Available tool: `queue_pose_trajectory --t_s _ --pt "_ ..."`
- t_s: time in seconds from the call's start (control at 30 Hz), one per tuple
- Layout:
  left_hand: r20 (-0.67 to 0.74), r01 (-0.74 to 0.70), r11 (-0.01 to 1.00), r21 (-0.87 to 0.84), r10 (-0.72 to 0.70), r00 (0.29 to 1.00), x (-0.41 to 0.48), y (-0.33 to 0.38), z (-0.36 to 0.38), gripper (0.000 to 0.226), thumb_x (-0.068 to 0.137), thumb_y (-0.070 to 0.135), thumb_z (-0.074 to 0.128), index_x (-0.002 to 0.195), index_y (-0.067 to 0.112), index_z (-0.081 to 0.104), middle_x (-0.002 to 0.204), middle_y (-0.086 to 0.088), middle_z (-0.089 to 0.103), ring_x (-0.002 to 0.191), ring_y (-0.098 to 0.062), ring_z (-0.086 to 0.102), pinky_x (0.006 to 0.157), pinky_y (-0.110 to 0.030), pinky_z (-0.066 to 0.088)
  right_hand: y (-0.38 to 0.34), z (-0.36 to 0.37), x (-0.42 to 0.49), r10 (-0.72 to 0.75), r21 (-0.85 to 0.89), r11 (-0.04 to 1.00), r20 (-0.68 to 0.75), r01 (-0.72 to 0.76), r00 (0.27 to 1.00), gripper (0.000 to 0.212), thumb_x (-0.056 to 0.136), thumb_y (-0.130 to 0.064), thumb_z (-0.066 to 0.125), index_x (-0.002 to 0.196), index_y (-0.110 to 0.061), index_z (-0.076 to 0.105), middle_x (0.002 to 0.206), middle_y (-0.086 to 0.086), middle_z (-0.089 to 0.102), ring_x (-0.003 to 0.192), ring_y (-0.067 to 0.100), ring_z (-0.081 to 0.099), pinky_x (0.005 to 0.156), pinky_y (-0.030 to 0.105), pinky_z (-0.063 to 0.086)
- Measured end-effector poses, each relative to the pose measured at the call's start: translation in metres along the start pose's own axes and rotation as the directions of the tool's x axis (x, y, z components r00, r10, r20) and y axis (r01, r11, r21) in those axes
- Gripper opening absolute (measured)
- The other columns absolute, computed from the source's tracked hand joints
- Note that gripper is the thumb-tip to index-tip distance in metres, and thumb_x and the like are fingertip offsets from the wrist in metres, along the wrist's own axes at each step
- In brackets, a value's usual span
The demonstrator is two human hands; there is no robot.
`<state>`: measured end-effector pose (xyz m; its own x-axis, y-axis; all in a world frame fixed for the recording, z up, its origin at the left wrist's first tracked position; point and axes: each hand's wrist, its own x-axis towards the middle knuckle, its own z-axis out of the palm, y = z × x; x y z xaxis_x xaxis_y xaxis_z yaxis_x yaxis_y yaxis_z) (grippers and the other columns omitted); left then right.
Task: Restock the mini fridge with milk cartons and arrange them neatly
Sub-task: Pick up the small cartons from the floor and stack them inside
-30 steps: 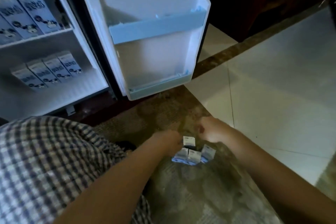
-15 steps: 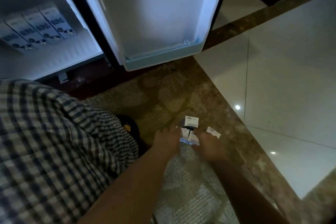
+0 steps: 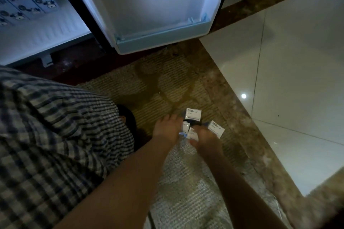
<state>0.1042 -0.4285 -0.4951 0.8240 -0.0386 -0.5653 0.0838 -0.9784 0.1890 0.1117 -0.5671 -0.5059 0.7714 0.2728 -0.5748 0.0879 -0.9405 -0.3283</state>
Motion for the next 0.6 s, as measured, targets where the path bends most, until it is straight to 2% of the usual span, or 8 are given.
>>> queue_pose_trajectory --t_s 0.3,0.43,0.5,0.6 --pt "-0.076 -0.056 0.994 0.097 0.063 0.995 -0.002 0.001 0.006 0.046 0.091 0.025 0.054 0.135 0.017 0.039 0.137 -0.005 0.047 0.127 -0.023 0.041 0.102 -0.036 0.034 0.004 0.000 -0.004 -0.033 -0.021 0.999 -0.032 0.032 0.999 0.048 0.091 -0.033 0.056 0.135 -0.018 0.044 0.128 0.008 0.054 0.114 0.025 0.055 0.088 0.032 0.043" --pt "0.011 -0.079 0.985 0.150 0.078 0.997 -0.008 0.001 0.000 0.048 0.092 0.028 0.053 0.136 0.018 0.038 0.137 -0.006 0.047 0.126 -0.023 0.042 0.103 -0.037 0.033 0.005 -0.007 -0.010 0.000 0.014 1.000 -0.023 0.000 1.000 0.042 0.091 -0.035 0.056 0.126 -0.013 0.052 0.121 0.008 0.061 0.112 0.025 0.057 0.089 0.032 0.043" --pt "0.062 -0.107 0.976 0.191 0.096 0.993 -0.011 0.000 -0.004 0.051 0.092 0.029 0.054 0.139 0.019 0.037 0.138 -0.007 0.047 0.128 -0.024 0.041 0.104 -0.037 0.032 0.004 -0.012 -0.017 -0.019 -0.023 1.000 -0.014 0.019 1.000 0.040 0.090 -0.033 0.058 0.122 -0.009 0.056 0.116 0.011 0.063 0.109 0.028 0.059 0.087 0.033 0.044" --pt "0.125 -0.130 0.974 0.184 0.108 0.986 -0.016 0.002 -0.019 0.047 0.091 0.031 0.054 0.135 0.019 0.042 0.136 -0.006 0.049 0.127 -0.023 0.041 0.106 -0.038 0.029 0.002 -0.023 -0.020 -0.090 -0.040 0.995 -0.031 0.089 0.995 0.039 0.084 -0.034 0.062 0.109 -0.004 0.064 0.101 0.017 0.067 0.095 0.034 0.066 0.078 0.039 0.050"
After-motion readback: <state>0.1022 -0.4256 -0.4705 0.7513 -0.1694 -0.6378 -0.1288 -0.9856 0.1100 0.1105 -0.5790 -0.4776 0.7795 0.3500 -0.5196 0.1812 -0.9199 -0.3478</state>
